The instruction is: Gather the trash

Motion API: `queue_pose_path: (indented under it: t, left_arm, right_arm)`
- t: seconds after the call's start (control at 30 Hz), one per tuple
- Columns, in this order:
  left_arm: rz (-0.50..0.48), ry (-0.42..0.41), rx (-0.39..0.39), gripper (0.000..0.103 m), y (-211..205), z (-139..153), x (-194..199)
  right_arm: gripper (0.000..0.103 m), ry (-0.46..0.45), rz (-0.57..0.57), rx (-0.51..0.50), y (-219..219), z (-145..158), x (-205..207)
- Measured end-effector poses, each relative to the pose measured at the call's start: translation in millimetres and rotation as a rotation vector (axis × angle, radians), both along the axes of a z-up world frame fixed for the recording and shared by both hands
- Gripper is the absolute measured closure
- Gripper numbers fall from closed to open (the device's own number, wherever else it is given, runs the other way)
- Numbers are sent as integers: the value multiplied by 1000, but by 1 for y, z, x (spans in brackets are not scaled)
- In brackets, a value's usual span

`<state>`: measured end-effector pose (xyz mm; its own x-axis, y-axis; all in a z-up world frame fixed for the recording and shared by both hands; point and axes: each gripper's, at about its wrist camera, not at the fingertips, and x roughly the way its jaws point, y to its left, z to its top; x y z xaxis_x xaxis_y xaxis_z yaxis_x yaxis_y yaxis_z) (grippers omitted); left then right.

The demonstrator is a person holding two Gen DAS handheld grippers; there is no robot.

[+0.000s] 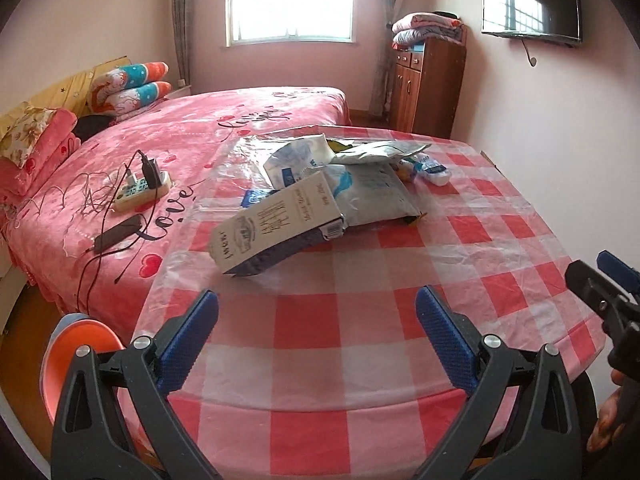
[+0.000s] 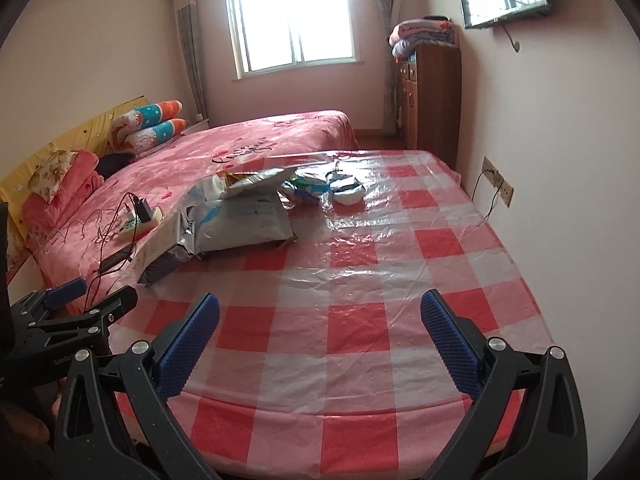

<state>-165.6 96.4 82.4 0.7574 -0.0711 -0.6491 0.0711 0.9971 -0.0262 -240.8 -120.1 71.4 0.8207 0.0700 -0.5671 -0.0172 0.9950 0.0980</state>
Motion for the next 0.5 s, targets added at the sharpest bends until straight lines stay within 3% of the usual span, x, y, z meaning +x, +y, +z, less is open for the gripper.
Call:
queue_pose_path:
  t: [0.2,0.5]
  left_arm:
    - [-1,-3,-14,4,6,2,-6]
    - [14,-11,-30,4,15,7,-10]
  right_arm:
    - [4,-23,-15,-74,12,13,-13]
    - [4,-36,-11,-80,16,19,-21]
